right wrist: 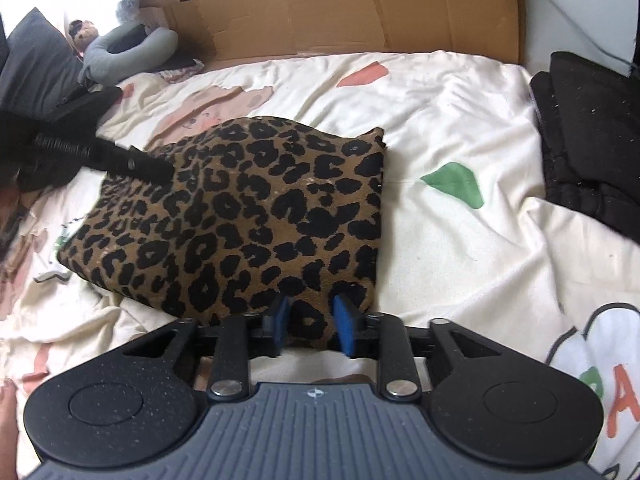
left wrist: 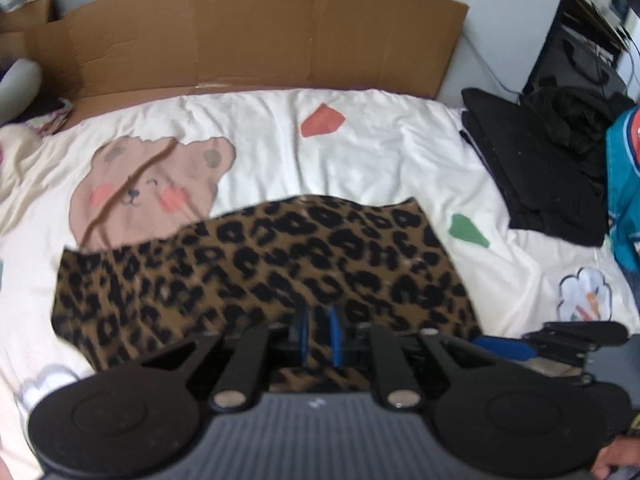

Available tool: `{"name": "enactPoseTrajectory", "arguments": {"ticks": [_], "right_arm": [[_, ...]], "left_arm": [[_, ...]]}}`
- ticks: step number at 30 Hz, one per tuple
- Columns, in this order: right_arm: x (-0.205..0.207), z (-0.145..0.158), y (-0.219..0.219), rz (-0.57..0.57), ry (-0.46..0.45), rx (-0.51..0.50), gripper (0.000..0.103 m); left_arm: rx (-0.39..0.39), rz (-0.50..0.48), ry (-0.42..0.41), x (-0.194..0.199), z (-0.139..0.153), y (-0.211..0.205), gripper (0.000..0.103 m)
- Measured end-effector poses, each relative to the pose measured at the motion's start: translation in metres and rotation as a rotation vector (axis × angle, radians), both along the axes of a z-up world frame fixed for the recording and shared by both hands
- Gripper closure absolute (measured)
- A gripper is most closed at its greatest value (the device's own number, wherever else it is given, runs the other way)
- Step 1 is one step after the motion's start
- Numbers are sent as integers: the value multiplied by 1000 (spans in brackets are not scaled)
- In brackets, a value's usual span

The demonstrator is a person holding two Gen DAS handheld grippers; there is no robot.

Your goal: Fold clothes

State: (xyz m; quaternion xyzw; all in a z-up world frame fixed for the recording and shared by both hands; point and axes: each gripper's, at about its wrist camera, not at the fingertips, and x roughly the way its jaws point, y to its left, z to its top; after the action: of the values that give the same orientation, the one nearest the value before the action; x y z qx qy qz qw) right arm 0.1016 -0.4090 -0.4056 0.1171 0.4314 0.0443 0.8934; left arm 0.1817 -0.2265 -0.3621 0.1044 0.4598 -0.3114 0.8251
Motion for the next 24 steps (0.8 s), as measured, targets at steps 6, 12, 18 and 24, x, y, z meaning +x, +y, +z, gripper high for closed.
{"name": "enactPoseTrajectory", "arguments": {"ticks": [6, 12, 18, 24], "right_arm": [[-3, 12, -2, -33, -49, 35, 65], [-6, 19, 9, -10, -88, 21, 65], [-6, 9, 15, 14, -56, 15, 67], [-3, 0, 14, 18, -41, 13, 67]], "left_arm": [[-56, 52, -47, -46, -7, -8, 91], [-82, 152, -71, -63, -17, -2, 90], [-107, 129, -127, -79, -28, -4, 89], [-97, 159, -111, -86, -49, 1, 88]]}}
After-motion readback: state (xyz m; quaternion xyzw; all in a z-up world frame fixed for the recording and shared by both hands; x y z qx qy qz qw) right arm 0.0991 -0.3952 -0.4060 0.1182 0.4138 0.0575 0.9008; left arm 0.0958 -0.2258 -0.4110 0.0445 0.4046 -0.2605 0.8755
